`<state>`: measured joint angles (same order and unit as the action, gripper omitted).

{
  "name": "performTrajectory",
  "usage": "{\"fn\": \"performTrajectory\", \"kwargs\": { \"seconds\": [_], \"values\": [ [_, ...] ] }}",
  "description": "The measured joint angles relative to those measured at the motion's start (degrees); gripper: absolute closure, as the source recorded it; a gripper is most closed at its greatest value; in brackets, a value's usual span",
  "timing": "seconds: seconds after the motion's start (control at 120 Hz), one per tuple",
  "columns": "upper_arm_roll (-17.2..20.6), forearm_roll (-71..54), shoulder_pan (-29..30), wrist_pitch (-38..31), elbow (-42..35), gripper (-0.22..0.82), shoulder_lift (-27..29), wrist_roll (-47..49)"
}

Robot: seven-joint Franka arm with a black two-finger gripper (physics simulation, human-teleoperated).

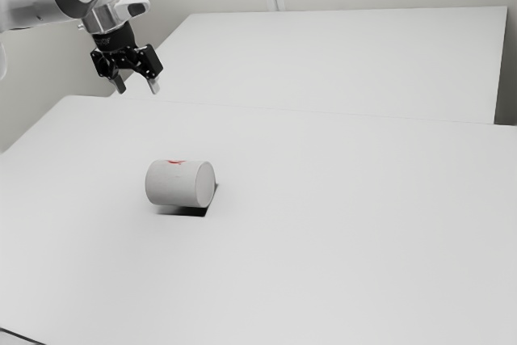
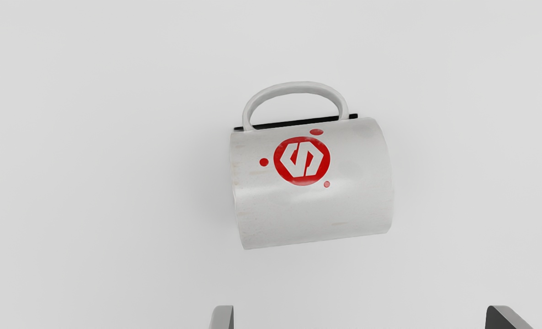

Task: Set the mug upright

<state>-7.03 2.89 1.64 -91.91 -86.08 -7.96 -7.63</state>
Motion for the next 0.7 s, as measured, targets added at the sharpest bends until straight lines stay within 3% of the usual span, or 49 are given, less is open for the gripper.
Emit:
{"fn": "performTrajectory", "kwargs": {
  "seconds": [0.492,0.7],
  "values": [
    [-0.6,3.2,0.6,0.7,-5.0,0.00,3.4,-1.1],
    [-10.2,16.6,4.1,1.3,-8.8,0.00,3.5,-7.0]
  ]
}}
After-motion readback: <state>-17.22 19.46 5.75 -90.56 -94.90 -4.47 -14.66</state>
